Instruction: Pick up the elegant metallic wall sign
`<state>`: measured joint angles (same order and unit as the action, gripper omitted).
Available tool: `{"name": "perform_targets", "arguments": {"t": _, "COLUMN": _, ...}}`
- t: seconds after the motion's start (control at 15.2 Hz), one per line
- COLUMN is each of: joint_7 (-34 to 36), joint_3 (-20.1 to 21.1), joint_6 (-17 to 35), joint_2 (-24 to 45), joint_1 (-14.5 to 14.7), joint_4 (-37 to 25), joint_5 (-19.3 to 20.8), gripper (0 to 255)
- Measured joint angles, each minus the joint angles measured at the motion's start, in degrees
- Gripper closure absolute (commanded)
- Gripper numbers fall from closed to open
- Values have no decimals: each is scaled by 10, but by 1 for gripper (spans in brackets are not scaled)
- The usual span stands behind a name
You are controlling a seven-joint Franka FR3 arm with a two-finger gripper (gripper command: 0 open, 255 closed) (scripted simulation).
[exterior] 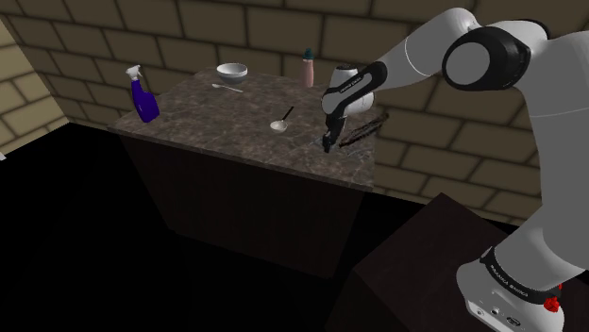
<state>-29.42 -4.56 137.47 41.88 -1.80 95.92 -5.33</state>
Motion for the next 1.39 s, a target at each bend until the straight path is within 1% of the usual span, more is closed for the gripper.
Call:
{"name": "perform_targets", "arguments": {"t": 0.66, "joint_7": 0, "joint_3": 0, "joint_6": -2, "joint_2": -2, "joint_1": 0, "joint_4": 0, "joint_5": 0, "gripper": 255}}
{"name": "perform_targets", "arguments": {"t": 1.39, "joint_7": 2, "joint_3": -5, "joint_6": -53, "joint_2": -58, "joint_1": 2, "joint_4": 6, "joint_5": 5, "gripper": 255}}
